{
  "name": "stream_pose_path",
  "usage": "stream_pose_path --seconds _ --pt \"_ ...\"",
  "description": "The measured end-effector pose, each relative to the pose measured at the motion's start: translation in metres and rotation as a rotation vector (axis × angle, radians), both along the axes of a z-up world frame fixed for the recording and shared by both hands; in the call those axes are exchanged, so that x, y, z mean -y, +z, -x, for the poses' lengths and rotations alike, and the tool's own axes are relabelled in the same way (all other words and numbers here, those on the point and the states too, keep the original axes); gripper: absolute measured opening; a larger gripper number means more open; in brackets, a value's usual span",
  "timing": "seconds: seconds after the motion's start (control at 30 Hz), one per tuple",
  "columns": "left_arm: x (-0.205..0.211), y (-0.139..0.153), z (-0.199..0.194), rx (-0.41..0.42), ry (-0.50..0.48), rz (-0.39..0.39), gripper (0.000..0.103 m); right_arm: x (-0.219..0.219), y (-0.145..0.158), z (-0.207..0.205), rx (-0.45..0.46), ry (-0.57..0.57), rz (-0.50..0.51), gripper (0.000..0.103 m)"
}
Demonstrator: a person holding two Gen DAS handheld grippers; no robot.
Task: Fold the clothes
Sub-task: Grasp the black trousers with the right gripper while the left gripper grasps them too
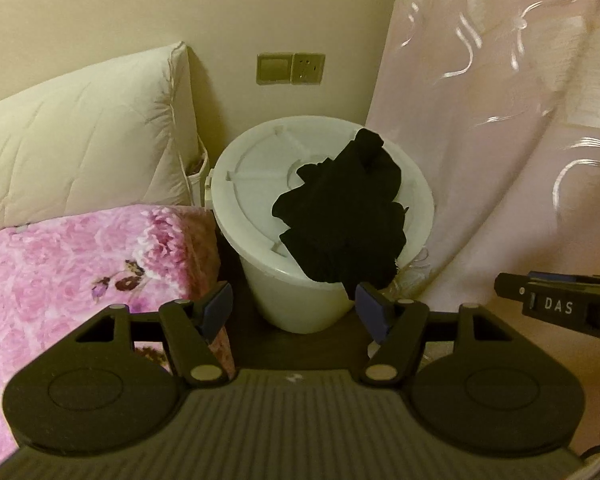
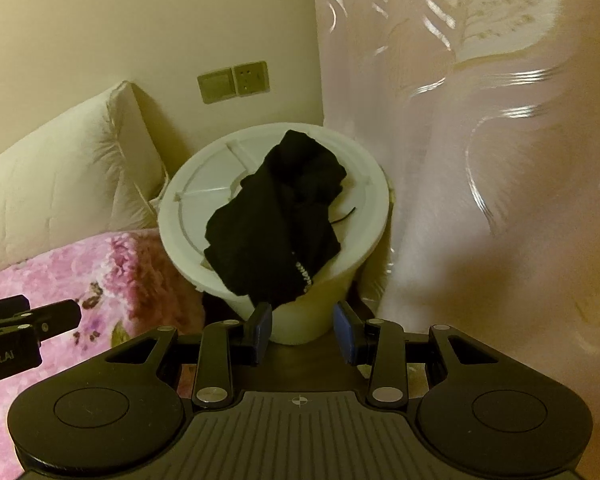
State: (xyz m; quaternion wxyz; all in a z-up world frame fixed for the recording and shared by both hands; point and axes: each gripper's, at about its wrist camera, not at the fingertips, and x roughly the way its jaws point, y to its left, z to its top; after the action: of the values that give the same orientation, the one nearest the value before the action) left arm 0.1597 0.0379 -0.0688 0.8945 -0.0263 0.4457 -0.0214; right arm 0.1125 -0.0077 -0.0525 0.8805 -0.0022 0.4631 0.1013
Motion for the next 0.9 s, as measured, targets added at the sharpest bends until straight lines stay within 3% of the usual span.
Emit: stream_pose_path --seconds 0.37,0.57,0.77,0.9 --pt "0.004 -0.053 -0.080 -0.120 0.031 0.059 0.065 0.003 -0.046 -0.079 -0.076 0.047 -0.019 0.038" --pt "0.003 -0.099 -0.126 -0.190 0.063 0.148 0.065 0.009 -0.085 -0.124 -0.112 0.060 -0.039 0.038" --pt "-0.005 -0.150 -0.170 -0.294 0.157 0.307 0.065 0.017 -0.134 -0.168 -0.180 0.027 -0.039 0.038" --pt "0.002 -0.172 -0.197 -0.311 0.156 0.325 0.065 0.025 -0.162 -0.190 -0.221 -0.026 -0.093 0.038"
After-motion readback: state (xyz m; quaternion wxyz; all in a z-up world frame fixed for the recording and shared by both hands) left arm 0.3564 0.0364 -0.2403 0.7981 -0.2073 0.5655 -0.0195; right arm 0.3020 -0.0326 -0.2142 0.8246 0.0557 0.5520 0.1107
